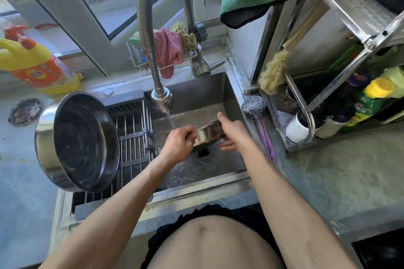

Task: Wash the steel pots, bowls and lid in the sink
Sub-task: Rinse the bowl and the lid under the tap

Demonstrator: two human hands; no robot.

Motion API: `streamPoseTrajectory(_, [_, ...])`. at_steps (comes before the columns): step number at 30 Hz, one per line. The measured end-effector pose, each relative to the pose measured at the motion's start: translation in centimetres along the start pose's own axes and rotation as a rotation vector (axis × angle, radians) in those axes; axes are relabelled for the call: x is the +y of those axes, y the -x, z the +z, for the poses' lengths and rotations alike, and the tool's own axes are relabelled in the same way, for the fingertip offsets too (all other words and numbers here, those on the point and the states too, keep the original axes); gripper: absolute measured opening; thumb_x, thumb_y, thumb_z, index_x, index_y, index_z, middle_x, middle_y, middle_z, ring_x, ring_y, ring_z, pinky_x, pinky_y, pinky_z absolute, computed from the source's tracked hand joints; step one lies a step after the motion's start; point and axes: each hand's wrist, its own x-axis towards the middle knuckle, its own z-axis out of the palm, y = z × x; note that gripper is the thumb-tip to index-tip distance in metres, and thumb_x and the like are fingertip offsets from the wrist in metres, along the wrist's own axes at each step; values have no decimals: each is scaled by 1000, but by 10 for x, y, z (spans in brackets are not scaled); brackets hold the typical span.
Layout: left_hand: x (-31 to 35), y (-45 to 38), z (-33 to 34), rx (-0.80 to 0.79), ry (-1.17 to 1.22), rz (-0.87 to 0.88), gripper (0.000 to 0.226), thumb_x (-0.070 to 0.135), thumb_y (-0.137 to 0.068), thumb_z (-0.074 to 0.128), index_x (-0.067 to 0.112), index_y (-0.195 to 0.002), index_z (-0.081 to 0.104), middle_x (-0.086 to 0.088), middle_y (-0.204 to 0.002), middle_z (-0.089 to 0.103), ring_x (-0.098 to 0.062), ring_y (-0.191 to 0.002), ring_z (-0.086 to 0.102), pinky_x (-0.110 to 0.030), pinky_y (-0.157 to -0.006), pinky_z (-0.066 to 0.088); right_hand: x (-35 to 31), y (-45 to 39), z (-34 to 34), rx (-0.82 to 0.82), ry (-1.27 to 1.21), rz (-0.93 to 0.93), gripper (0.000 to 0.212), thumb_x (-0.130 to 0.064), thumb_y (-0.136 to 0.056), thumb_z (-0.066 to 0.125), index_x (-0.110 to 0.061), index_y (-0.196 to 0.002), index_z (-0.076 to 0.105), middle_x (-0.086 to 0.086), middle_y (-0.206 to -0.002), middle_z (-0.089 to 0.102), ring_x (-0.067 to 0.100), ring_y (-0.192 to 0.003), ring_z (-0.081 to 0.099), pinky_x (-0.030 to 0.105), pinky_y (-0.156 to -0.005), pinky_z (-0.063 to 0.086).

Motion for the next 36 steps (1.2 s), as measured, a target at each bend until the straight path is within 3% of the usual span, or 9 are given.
streamPoseTrajectory(7, [-14, 16, -7, -111, -288, 358, 16, 17, -94, 57, 7, -86, 66, -9, -79, 68, -33, -74, 62, -40, -65, 49, 17, -3, 8, -76, -163, 61, 27, -8, -87, 54, -4, -113, 59, 15, -82, 65, 30, -67, 68, 38, -55, 58])
streamPoseTrajectory(11, [-36, 18, -25, -137, -462, 460, 3, 14, -89, 73, 11, -87, 73, -4, -80, 71, -30, -73, 66, -36, -70, 51, 37, -6, 19, -136, -358, 134, 38, 14, -78, 35, -3, -106, 55, 21, -91, 62, 36, -82, 64, 51, -65, 56])
streamPoseTrajectory(15, [-51, 17, -35, -139, -687, 528, 17, 12, -70, 88, 17, -74, 72, -1, -71, 69, -29, -69, 67, -34, -68, 54, 46, -11, 34, -136, -529, 180, 48, 20, -77, 27, 0, -111, 55, 23, -101, 60, 39, -90, 58, 54, -66, 52])
streamPoseTrajectory(20, [-64, 15, -30, -32, -860, 433, 26, 3, -65, 77, 18, -87, 78, -3, -88, 75, -32, -90, 70, -45, -107, 44, 42, -15, 42, -101, -609, 114, 43, 27, -71, 29, -1, -92, 55, 19, -87, 56, 32, -78, 56, 41, -59, 55])
streamPoseTrajectory(23, [-68, 11, -20, -82, -890, 230, 41, 8, -87, 60, 21, -123, 72, -4, -132, 67, -32, -133, 51, -57, -123, 13, 33, -5, 38, -44, -483, -19, 35, 24, -72, 41, 3, -95, 57, 18, -84, 63, 27, -71, 62, 32, -50, 56])
streamPoseTrajectory(26, [-61, 10, -10, -173, -875, 47, 58, 8, -94, 47, 26, -149, 49, -5, -159, 42, -29, -154, 23, -56, -124, -2, 23, 7, 30, 85, -210, -258, 38, 0, -77, 61, -19, -110, 54, 0, -98, 67, 21, -92, 66, 43, -75, 60])
streamPoseTrajectory(31, [-53, 22, 3, -258, -761, -42, 69, 2, -88, 50, 26, -152, 44, -6, -153, 50, -27, -153, 21, -53, -125, 3, 10, 30, 19, 174, 237, -497, 22, -35, -87, 63, -20, -101, 55, -6, -95, 62, 14, -85, 58, 28, -72, 44])
streamPoseTrajectory(34, [-54, 28, 2, -227, -657, -56, 55, 2, -85, 53, 29, -130, 67, 1, -136, 64, -24, -147, 32, -53, -124, 7, 8, 30, 19, 187, 248, -443, 35, -43, -88, 59, -15, -109, 58, -6, -99, 61, 17, -90, 58, 33, -77, 51])
streamPoseTrajectory(36, [-59, 31, -6, -164, -594, -75, 44, 2, -78, 57, 26, -109, 77, -1, -117, 73, -26, -140, 42, -54, -123, 16, 8, 27, 19, 178, 200, -330, 41, -37, -92, 56, -10, -123, 56, -2, -105, 60, 16, -92, 55, 22, -68, 49])
